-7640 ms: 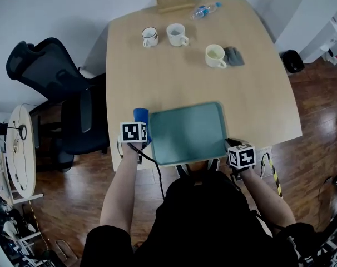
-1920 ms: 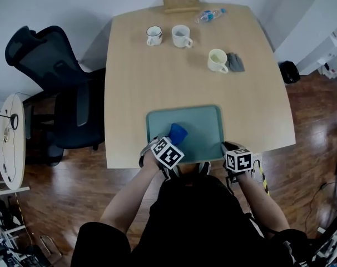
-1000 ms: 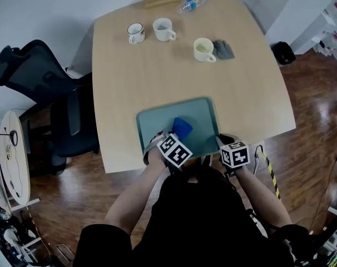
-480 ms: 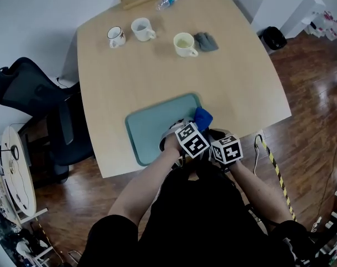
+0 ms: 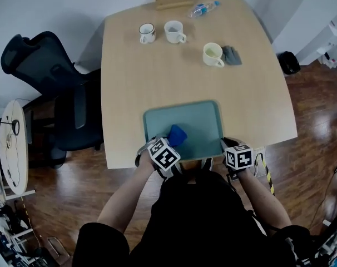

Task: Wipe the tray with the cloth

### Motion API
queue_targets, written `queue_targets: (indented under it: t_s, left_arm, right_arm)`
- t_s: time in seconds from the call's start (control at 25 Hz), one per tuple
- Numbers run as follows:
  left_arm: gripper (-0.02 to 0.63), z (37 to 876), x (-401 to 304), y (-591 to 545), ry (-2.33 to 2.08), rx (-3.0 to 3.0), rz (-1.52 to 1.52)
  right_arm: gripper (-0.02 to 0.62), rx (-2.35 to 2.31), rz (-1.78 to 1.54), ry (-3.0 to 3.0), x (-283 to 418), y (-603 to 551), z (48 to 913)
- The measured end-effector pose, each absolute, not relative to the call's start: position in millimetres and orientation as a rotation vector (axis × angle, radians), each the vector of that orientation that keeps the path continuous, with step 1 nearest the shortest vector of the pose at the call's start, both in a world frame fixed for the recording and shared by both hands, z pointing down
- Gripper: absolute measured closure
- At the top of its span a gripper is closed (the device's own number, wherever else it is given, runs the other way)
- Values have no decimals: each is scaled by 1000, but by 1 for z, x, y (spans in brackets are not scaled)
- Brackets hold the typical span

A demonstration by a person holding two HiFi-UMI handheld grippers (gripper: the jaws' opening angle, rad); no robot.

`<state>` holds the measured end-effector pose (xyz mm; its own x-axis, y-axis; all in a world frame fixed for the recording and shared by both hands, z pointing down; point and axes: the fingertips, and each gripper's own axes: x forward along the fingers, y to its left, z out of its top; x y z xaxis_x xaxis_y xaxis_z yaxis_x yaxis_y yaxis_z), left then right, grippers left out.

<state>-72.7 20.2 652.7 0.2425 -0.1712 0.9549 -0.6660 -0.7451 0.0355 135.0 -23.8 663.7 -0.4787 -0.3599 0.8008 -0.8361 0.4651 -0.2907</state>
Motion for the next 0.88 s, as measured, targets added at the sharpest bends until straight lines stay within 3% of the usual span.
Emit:
queue_targets:
  t_s: [0.24,0.88]
  left_arm:
    - [449,650,-156,40,-929,1888,1439]
    - [449,652,-93,35,-895,1917,1498]
  right_arm:
    - [560,990,879,-2023,132,-25,663]
    - [560,1046,891,-2050,128,-25,661]
